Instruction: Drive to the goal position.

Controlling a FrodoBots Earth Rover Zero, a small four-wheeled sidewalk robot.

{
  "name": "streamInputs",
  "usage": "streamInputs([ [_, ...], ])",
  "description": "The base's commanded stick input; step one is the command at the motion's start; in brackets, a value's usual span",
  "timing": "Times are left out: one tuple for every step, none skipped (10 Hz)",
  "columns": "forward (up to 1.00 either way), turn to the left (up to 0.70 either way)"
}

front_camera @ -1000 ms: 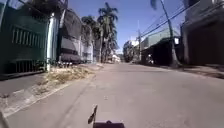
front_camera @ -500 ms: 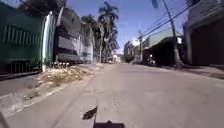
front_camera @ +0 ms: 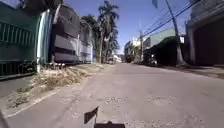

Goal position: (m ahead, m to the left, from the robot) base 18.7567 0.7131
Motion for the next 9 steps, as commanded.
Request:
streamInputs([
  [0.70,-0.03],
  [0.70,-0.03],
  [0.70,-0.03],
  [0.70,-0.03],
  [0.70,-0.03],
  [0.70,-0.03],
  [0.70,-0.03],
  [0.70,-0.03],
  [0.70,-0.03],
])
